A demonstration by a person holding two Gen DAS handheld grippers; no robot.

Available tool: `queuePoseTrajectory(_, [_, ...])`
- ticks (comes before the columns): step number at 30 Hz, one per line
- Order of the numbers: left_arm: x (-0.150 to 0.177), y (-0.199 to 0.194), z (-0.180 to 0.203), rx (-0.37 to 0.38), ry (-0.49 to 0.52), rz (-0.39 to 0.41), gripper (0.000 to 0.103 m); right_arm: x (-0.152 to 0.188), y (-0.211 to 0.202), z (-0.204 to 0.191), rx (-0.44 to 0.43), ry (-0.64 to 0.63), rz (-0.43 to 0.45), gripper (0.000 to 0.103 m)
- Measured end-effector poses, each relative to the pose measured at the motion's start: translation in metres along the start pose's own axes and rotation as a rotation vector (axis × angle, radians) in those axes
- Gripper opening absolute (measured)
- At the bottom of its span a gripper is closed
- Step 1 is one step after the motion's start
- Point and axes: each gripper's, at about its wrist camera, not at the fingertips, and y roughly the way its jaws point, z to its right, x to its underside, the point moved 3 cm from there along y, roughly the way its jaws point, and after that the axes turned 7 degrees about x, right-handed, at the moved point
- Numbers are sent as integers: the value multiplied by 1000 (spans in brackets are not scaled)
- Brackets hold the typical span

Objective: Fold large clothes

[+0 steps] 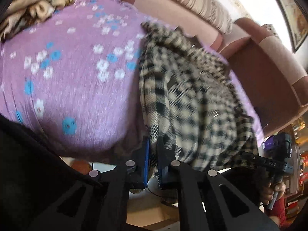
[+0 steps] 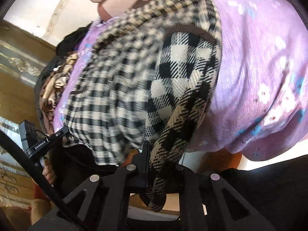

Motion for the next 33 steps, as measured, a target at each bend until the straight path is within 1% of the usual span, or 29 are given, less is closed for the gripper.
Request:
queuePoseTrajectory(4, [-29,-19,17,76,9,53,6,-17,-31,-13,-65,-27,58,10])
queuePoseTrajectory(7, [-54,-17,25,110,9,75,6,-42,-56,-29,-113,-61,120,10])
queuePoseTrajectory(10, [-86,-9,30,101,12,87,6,-69,-70,-48,-137,-86,171,10])
queuePoseTrajectory(12, [-115,-5,34,101,17,114,6,-93,-76,-60,-133,-109,207,10])
queuePoseTrajectory(14, [-142,0,37,97,16,132,6,-127,-85,-67,-120,-123,255,10])
queuePoseTrajectory(17, [-204,24,37,68,-9,150,6,-177,-92,-71,-105,-107,312,10])
queuePoseTrajectory(19, [-244,45,34,27,-23,156,6,-226,-87,-66,-50,-75,353,10])
queuePoseTrajectory(20, [-263,57,32,-1,-31,159,7,-242,-80,-64,-25,-60,363,10])
queuePoseTrajectory(21, [-288,75,27,-40,-45,160,7,-267,-69,-56,14,-29,373,10])
queuePoseTrajectory(22, [-304,90,23,-65,-56,154,7,-290,-56,-47,60,3,377,10])
queuePoseTrajectory(23, [-319,103,18,-96,-69,150,8,-304,-46,-41,95,23,377,10])
queuePoseTrajectory(24, [-333,118,10,-143,-85,151,8,-324,-28,-29,157,51,370,10])
queuePoseTrajectory(26, [-352,141,-4,-217,-111,145,8,-350,5,-9,260,72,331,11])
queuePoseTrajectory(27, [-359,150,-12,-221,-135,135,8,-361,25,4,337,82,297,12])
queuePoseTrajectory(28, [-362,154,-16,-207,-155,133,8,-369,42,17,401,99,272,13])
queuePoseTrajectory(29, [-364,156,-20,-174,-179,135,11,-371,51,28,422,121,257,17])
queuePoseTrajectory(30, [-364,155,-21,-147,-184,136,15,-373,56,35,409,143,249,23])
queuePoseTrajectory(31, [-364,154,-22,-131,-174,139,32,-376,58,42,371,168,254,27])
queuePoseTrajectory(32, [-363,151,-21,-134,-159,149,49,-375,58,47,344,177,261,35])
queuePoseTrajectory(33, [-362,146,-20,-157,-133,176,54,-377,55,51,310,186,275,41])
